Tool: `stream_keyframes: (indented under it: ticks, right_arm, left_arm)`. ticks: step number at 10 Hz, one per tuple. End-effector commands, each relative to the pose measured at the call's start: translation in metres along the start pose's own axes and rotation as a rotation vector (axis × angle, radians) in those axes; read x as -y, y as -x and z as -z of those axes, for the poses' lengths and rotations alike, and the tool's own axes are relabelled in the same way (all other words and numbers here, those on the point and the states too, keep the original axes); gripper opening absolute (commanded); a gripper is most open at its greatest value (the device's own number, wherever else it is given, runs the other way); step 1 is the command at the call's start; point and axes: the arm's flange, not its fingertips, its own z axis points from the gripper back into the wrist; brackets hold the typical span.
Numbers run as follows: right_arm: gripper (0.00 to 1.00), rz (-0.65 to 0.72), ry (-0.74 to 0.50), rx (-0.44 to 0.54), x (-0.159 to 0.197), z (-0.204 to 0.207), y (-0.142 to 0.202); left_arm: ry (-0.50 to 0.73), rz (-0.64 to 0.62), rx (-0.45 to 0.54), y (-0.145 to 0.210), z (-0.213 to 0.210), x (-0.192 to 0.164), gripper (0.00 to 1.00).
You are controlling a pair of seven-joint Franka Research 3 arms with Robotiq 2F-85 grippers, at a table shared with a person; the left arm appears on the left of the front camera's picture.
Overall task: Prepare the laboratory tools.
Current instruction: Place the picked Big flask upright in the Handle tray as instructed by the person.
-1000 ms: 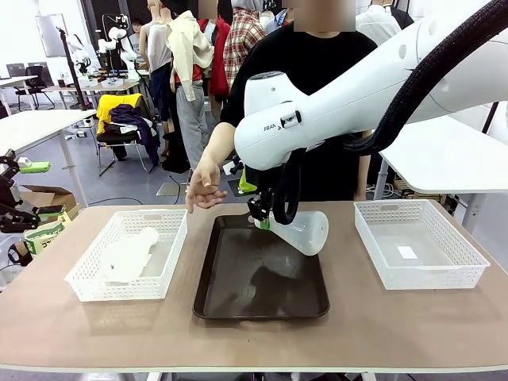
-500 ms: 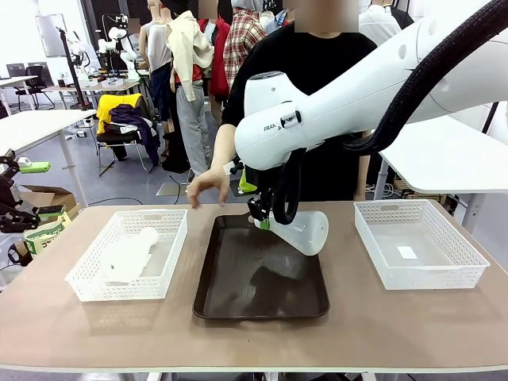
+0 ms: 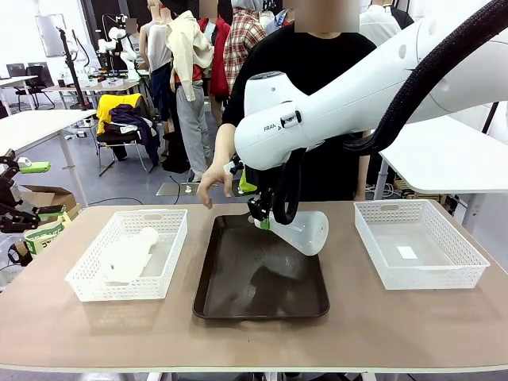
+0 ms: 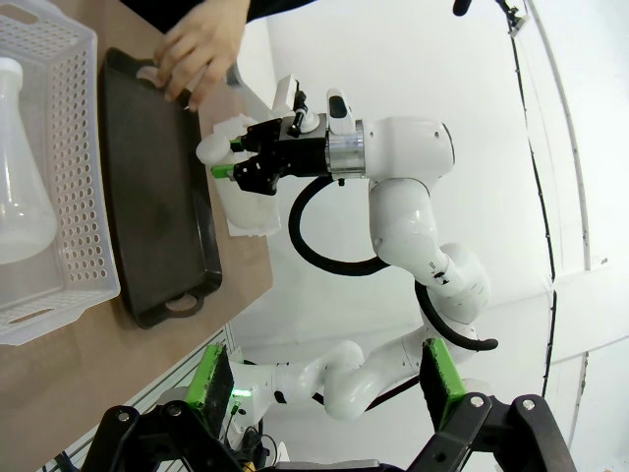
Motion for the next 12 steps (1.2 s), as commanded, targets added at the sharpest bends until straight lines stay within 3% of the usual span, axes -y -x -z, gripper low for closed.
stream_keyframes:
  ticks: [1, 3, 4, 8, 11, 12]
  right_arm:
    - [0.0, -0.001, 0.002, 0.001, 0.0, -0.001, 0.0]
    - [0.0, 0.0, 0.0, 0.0, 0.0, 0.0, 0.0]
    - [0.0, -0.042, -0.022, 0.057, 0.001, -0.009, 0.004]
    - [0.0, -0.219, -0.264, 0.432, 0.013, -0.049, 0.034]
    - [0.0, -0.537, -0.491, 0.803, 0.032, -0.045, 0.046]
    - [0.0, -0.575, -0.557, 0.888, 0.04, -0.04, 0.046]
  left_arm:
    - [0.005, 0.009, -0.007, 0.002, -0.002, 0.0, 1.0]
    - [0.005, 0.009, -0.007, 0.002, -0.002, 0.0, 1.0]
    - [0.005, 0.009, -0.007, 0.002, -0.002, 0.0, 1.0]
    - [0.005, 0.009, -0.007, 0.002, -0.002, 0.0, 1.0]
    - [0.005, 0.009, -0.007, 0.002, -0.002, 0.0, 1.0]
    - [0.005, 0.009, -0.007, 0.002, -0.002, 0.0, 1.0]
